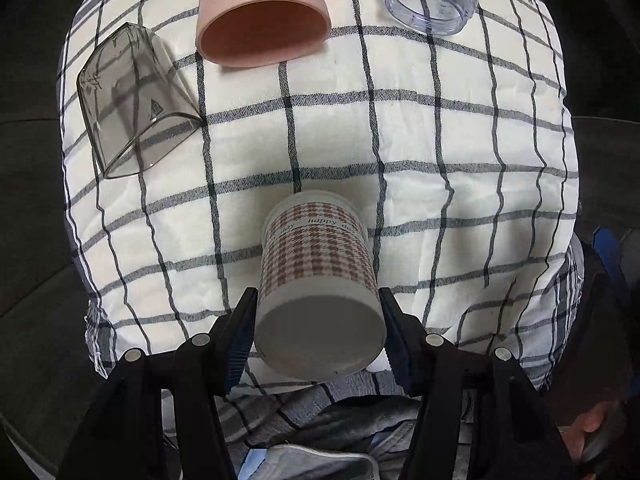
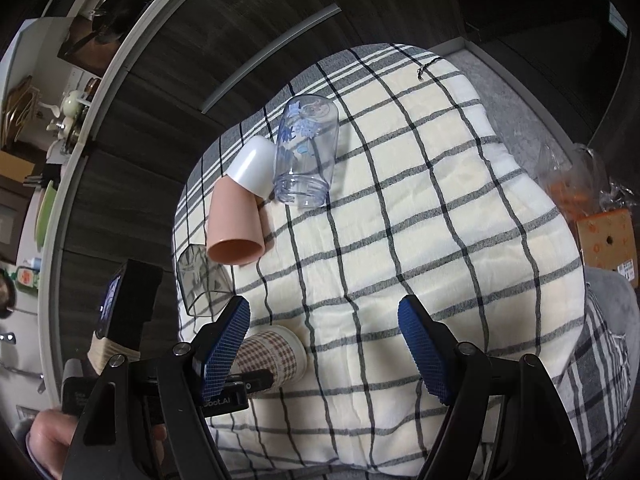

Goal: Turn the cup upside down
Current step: 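Lift the paper cup with the left tool and rotate it rim-down, then lower the inverted paper cup onto the cloth and open the left tool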

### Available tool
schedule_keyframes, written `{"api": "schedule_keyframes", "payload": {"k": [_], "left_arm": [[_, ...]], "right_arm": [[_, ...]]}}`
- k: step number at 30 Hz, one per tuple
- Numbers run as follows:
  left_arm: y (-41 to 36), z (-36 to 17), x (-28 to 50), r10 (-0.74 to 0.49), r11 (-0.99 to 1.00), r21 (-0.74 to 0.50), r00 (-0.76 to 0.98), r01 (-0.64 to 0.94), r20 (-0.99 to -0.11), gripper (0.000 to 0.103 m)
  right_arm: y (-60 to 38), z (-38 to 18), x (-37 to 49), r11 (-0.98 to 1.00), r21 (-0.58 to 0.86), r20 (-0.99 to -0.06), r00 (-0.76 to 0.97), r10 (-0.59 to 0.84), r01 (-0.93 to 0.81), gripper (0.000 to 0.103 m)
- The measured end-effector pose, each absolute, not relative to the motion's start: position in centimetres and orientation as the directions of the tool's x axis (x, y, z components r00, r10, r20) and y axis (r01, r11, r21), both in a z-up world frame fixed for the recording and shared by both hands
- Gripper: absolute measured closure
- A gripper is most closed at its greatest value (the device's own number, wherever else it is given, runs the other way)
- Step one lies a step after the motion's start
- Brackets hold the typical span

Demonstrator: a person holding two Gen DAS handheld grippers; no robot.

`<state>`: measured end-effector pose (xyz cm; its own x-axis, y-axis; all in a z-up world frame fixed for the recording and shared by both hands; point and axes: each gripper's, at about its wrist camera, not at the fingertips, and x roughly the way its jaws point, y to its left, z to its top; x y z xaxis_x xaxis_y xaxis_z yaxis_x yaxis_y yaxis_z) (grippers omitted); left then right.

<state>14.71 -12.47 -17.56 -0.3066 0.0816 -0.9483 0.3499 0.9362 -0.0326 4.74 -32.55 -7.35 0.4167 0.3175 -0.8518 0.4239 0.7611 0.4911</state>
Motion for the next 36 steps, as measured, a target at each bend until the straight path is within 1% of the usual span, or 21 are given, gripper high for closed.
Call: {"api": "schedule_keyframes", "payload": {"k": [3,5,10,12,16,20,23,26,31,33,36], "left_arm": [[-12.3,-17.8,14.8,0.082,0.938,-0.030,-0.304,0.346,-0.949,0.043],[-12.2,-17.7,14.8,0.080,0.937,-0.028,-0.293,0.348,-0.953,0.036],[-11.6,-16.6,14.2,0.063,0.934,-0.025,-0.233,0.358,-0.970,0.032],[-11.0,-15.8,13.6,0.047,0.938,-0.022,-0.189,0.346,-0.981,0.031],[-9.5,-13.7,12.0,-0.008,0.947,-0.029,-0.069,0.319,-0.998,0.022],[-7.9,-11.8,9.8,-0.023,0.953,0.006,0.091,0.304,-0.996,0.021],[-6.6,-10.6,8.3,-0.043,0.958,0.014,0.194,0.286,-0.980,0.021],[-5.2,-9.6,6.6,-0.041,0.965,0.044,0.315,0.257,-0.948,0.020],[-3.4,-8.6,5.0,-0.048,0.978,0.045,0.424,0.206,-0.904,0.019],[-3.0,-8.0,4.3,-0.039,0.979,0.060,0.471,0.193,-0.881,0.017],[-2.8,-7.2,3.3,-0.017,0.980,0.092,0.541,0.174,-0.841,0.012]], "right_arm": [[-32.4,-7.5,4.9,0.763,0.489,-0.853,0.414,0.317,0.422,0.026],[-32.4,-7.6,4.8,0.764,0.487,-0.854,0.412,0.316,0.424,0.026],[-32.2,-7.0,4.5,0.774,0.478,-0.856,0.418,0.304,0.416,0.026],[-32.1,-6.6,4.3,0.782,0.472,-0.856,0.425,0.294,0.408,0.026],[-31.5,-5.2,3.3,0.813,0.441,-0.856,0.450,0.254,0.381,0.026],[-30.5,-3.8,2.5,0.858,0.387,-0.856,0.476,0.199,0.338,0.026],[-29.5,-2.6,1.7,0.893,0.341,-0.842,0.519,0.150,0.294,0.026],[-28.3,-1.6,0.9,0.920,0.296,-0.813,0.573,0.103,0.256,0.022],[-26.6,-0.8,-0.3,0.944,0.242,-0.779,0.625,0.052,0.223,0.022],[-26.0,-0.4,-0.7,0.952,0.219,-0.767,0.640,0.033,0.213,0.021],[-25.2,0.1,-1.3,0.963,0.178,-0.750,0.661,-0.002,0.205,0.021]]}}
